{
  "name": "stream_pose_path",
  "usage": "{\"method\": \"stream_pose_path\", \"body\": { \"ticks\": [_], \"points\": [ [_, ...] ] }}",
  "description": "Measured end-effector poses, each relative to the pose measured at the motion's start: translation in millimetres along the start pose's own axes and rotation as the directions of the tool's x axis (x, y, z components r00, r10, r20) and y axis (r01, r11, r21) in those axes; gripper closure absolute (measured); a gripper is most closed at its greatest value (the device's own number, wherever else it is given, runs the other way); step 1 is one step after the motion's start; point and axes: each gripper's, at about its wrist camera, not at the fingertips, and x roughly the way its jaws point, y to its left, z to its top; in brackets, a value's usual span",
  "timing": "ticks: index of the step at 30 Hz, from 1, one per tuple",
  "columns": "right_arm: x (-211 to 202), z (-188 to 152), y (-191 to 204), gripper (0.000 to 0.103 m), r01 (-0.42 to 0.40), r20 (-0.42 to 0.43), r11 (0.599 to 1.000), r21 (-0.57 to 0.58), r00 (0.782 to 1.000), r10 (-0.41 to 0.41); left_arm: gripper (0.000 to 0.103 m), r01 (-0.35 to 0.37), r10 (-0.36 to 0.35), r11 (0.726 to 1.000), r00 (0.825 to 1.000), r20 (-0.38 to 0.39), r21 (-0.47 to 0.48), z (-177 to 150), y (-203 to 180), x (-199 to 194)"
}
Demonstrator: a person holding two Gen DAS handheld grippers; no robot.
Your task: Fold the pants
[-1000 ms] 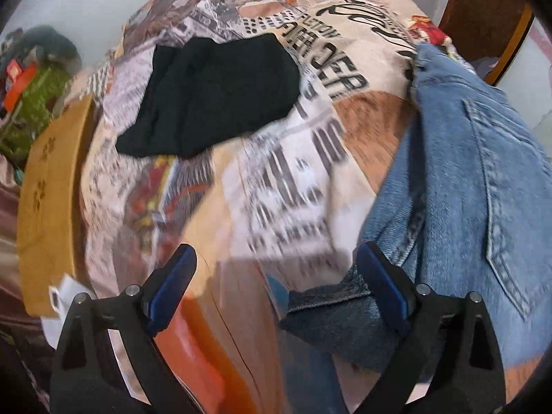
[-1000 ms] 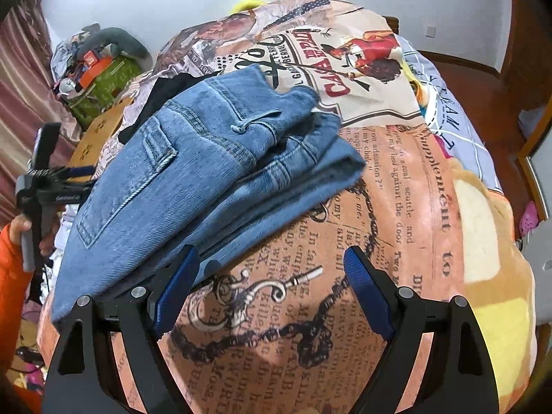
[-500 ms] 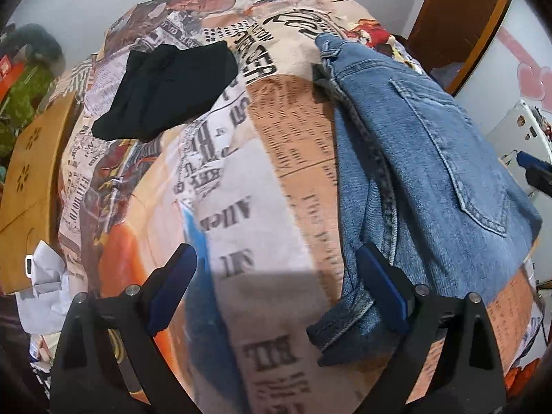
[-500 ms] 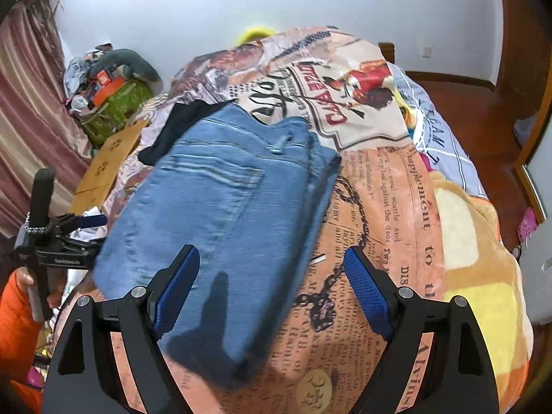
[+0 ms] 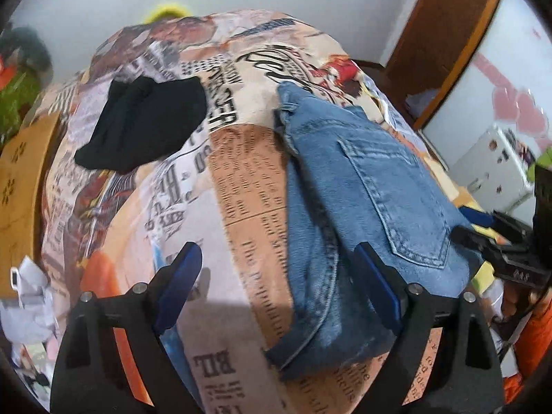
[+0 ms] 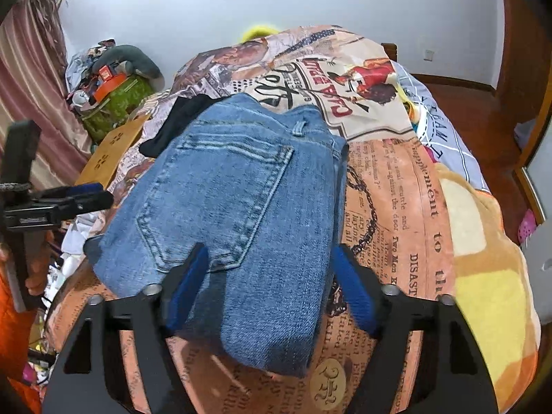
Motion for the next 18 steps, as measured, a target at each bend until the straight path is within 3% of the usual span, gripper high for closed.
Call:
{"method": "stream_pose_path", "body": {
  "ticks": [5,7,11,15,18],
  "points": [
    [8,-6,-7,0.060,-0.008,-0.015,1.000,0.019,1.000,0.008,0.016,-0.033,0.035,0.999,0.999,-0.030,0.039,-8,-8,18],
    [10,-8,-11,0.076,0.004,-0.023,1.000,0.021,1.000,-0.003,0.016,-0.022,0.023,0.999,0.999,-0.031,0.025,-10,-4,20],
    [12,-14,-16,0.080,-0.017,-0.035,0.999,0.031,0.999,0.018,0.016,-0.034,0.035,0.999,0.999,-0.030,0.030,-14,-2,23],
    [12,-16,-12,0.081,-0.002,-0.037,1.000,0.003,0.999,0.002,0.016,-0.091,0.093,0.995,0.995,-0.029,0.044,-19,0,22],
    [12,-14,-13,0.081,-0.011,-0.048,1.000,0.007,0.999,0.012,0.017,-0.052,0.052,0.999,0.998,-0.044,0.005,-21,9,24]
  ]
}}
